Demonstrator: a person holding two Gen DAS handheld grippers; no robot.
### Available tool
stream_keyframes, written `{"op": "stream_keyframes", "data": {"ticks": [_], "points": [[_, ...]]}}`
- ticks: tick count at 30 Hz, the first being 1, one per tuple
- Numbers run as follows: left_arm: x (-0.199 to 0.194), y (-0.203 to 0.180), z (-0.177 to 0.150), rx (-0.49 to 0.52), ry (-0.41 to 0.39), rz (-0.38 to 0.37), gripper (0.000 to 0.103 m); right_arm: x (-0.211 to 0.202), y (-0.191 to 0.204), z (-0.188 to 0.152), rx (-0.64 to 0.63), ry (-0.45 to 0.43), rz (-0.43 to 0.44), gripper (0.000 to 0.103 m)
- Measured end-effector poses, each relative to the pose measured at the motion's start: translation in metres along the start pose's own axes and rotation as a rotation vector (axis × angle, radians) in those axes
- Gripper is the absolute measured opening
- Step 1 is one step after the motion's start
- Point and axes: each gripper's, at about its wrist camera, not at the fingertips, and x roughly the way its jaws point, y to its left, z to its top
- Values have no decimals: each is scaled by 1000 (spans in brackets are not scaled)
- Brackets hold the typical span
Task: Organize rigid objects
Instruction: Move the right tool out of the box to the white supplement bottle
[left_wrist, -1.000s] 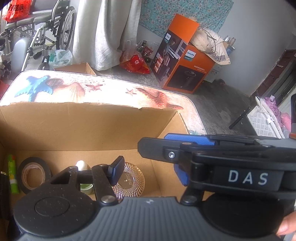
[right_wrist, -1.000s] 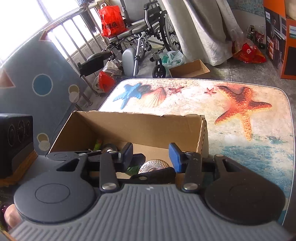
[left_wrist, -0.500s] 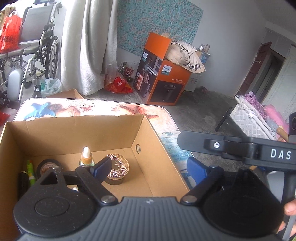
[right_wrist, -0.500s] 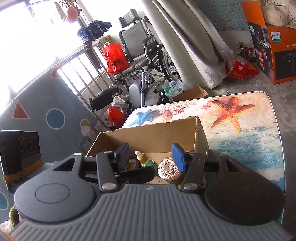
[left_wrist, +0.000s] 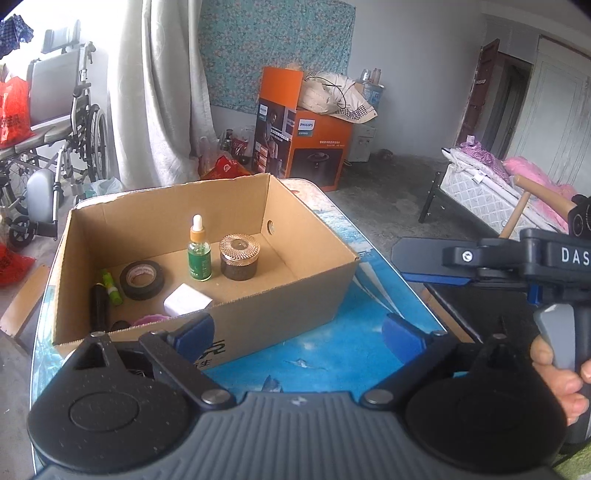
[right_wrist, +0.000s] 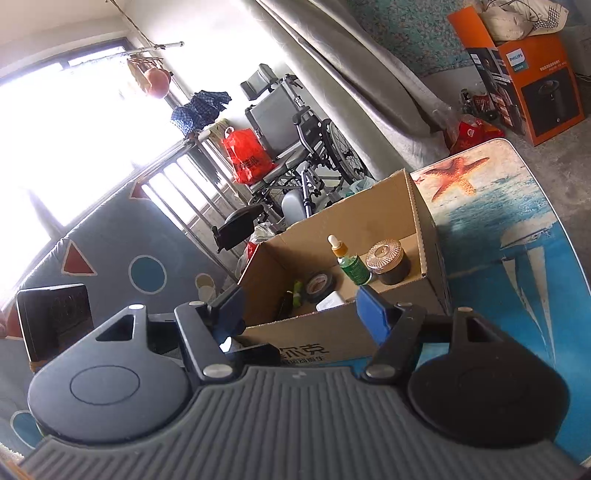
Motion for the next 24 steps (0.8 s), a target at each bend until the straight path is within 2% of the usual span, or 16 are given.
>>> {"op": "stream_keyframes", "data": {"ticks": [6,11,16,24], "points": [[-27,11,-21,23,-48,145,99,23,15,-9,-7,73,20,68],[-39,31,-32,-25,-92,211,99,60,33,-5,-23,145,64,68],[-33,58,-40,-56,-100,282,99,99,52,-8,-34,224,91,68],[6,104,-52,-160,-36,335,98,162,78,-11,-39,320,124,68]]}}
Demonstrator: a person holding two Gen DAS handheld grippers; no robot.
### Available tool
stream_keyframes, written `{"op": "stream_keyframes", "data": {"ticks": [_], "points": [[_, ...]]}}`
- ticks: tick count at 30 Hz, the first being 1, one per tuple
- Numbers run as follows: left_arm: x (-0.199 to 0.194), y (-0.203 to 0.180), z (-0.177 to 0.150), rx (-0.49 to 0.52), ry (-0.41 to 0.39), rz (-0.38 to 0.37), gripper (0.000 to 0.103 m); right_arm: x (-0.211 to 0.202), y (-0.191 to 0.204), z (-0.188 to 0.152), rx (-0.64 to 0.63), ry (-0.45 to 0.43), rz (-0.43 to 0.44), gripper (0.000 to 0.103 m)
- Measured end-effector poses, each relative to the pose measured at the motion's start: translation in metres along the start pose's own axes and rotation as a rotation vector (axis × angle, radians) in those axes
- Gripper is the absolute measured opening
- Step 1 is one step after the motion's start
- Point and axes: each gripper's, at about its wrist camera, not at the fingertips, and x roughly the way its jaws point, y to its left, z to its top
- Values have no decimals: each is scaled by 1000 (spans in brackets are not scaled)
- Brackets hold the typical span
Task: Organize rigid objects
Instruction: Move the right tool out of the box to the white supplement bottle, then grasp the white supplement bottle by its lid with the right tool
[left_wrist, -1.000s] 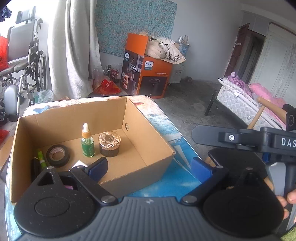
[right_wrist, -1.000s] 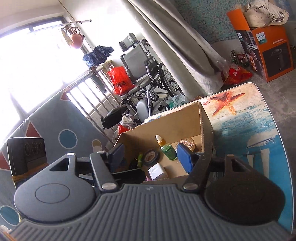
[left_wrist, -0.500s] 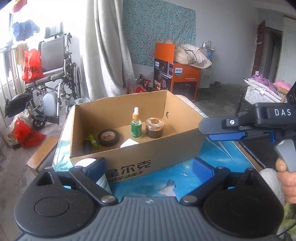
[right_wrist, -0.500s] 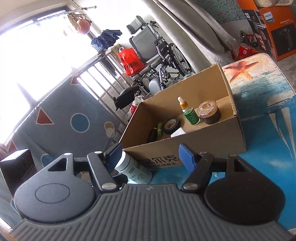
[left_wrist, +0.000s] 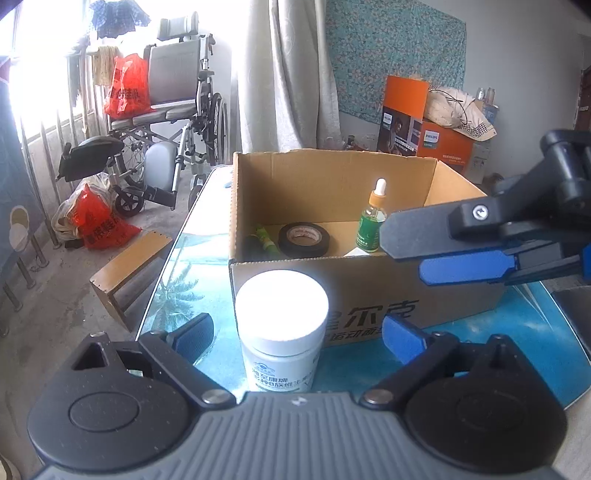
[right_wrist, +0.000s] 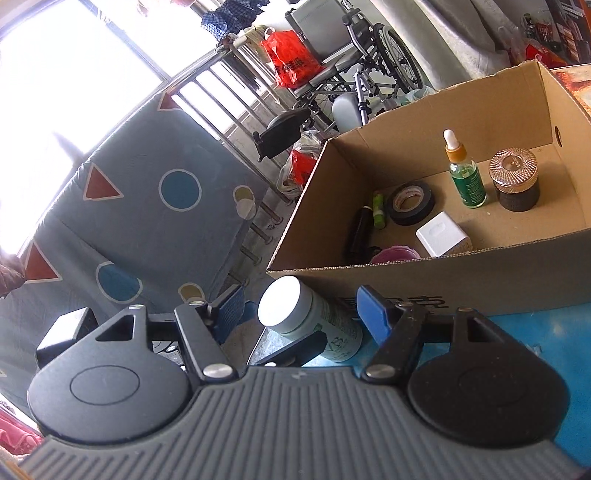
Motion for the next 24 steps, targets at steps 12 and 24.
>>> {"op": "stream_keyframes", "data": {"ticks": [12,24], "points": [[31,8,-7,-51,63,-12,75,70,4,6,17,111,-7,61],[29,1,-7,-21,58,30,54,84,-2,5,44,134,6,46]]}}
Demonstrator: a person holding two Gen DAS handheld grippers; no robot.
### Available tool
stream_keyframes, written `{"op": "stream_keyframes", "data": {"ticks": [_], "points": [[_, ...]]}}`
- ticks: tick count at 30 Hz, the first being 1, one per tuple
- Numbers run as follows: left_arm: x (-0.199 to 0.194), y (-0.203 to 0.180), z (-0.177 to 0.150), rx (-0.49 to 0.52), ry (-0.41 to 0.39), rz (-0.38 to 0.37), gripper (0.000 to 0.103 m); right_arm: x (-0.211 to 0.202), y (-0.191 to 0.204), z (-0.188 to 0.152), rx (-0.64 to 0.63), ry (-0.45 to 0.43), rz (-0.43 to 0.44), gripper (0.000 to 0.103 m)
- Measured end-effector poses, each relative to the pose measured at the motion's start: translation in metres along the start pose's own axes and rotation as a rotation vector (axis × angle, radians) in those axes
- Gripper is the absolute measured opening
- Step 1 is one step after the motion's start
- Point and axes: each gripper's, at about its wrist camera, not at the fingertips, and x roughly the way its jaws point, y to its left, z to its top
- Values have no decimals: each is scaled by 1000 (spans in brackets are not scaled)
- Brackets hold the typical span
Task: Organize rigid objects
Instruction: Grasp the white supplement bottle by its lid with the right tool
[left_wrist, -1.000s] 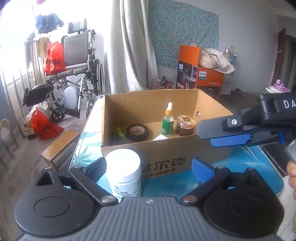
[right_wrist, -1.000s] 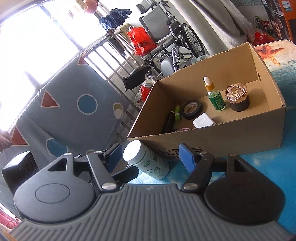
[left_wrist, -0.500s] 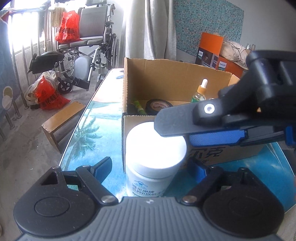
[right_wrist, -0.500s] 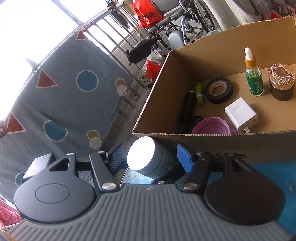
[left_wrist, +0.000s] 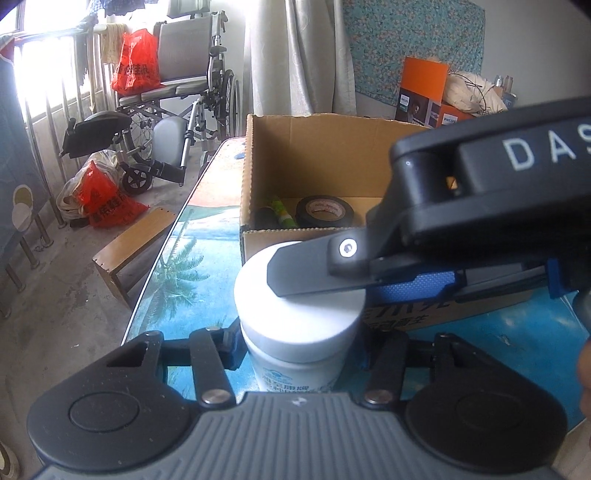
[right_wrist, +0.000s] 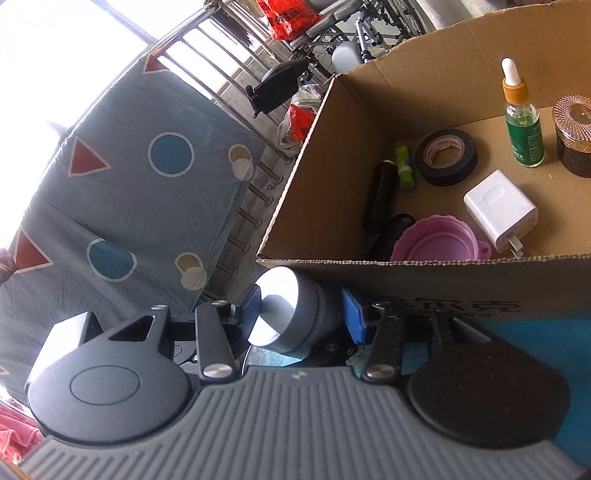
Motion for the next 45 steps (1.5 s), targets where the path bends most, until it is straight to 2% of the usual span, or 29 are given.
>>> {"op": "stream_keyframes", "data": {"ticks": [15,31,37,45], "points": [[-11,-4,-2,5,-24,5,54,-11,6,-7,-14,-19,14,46],[-58,-24,-7,48,-118,19,54,-62,33,-31,-65,-105,54,47],[-61,-35,-16,43,-132,-53,54,-85,33,-49,-73,-150,23,49],[-37,-69,-29,111,-109,-202,54,-115,0,-78,5,-232,-85,54]]}}
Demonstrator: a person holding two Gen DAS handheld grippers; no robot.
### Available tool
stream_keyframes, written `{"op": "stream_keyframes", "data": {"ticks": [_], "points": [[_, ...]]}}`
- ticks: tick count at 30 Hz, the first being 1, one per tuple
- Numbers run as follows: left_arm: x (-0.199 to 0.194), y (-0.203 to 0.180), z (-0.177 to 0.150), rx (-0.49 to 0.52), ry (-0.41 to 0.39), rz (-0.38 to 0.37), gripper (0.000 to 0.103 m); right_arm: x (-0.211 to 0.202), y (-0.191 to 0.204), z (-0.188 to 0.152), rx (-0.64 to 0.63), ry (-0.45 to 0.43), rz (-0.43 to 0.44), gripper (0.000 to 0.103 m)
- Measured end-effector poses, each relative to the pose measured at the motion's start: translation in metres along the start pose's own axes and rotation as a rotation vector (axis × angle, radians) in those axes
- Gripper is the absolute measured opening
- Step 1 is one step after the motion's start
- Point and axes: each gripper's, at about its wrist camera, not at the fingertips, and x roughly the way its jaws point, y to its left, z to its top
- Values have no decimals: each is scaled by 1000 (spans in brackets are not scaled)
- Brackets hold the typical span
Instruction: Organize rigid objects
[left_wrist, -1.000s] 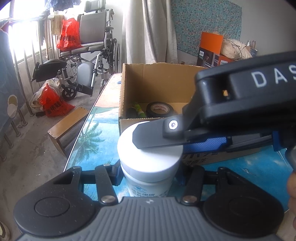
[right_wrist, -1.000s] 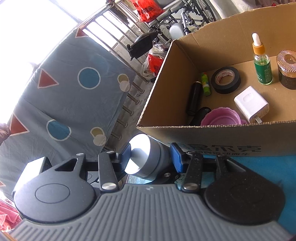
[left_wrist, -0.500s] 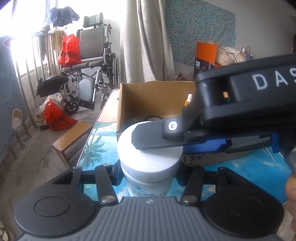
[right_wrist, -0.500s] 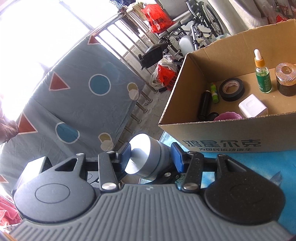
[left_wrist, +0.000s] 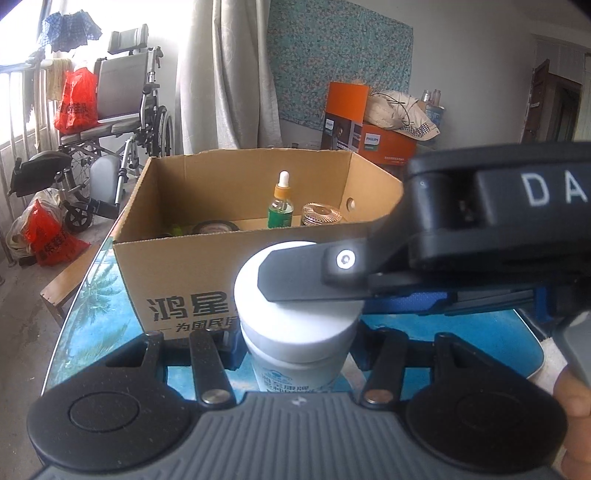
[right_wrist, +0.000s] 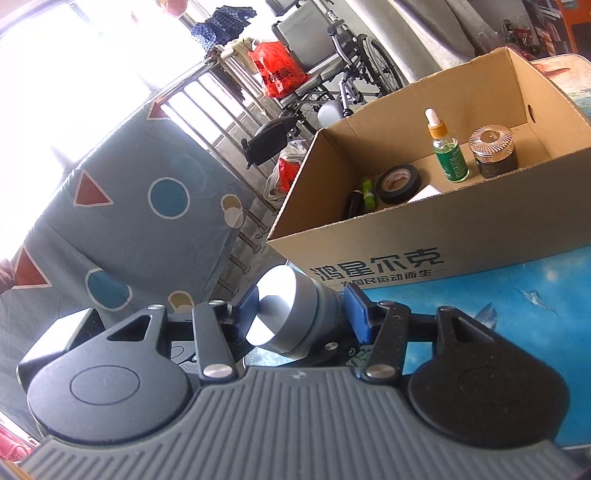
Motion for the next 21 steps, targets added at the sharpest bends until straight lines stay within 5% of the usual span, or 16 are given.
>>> {"op": "stream_keyframes", "data": {"ticks": [9,21], "points": [[35,-40,0,87,21,-141,54,-34,-43,-12,72,-107,-114,61],[63,-58,-2,141,50,-180,54,-39,-86,-15,148,-144,-111,69]]}}
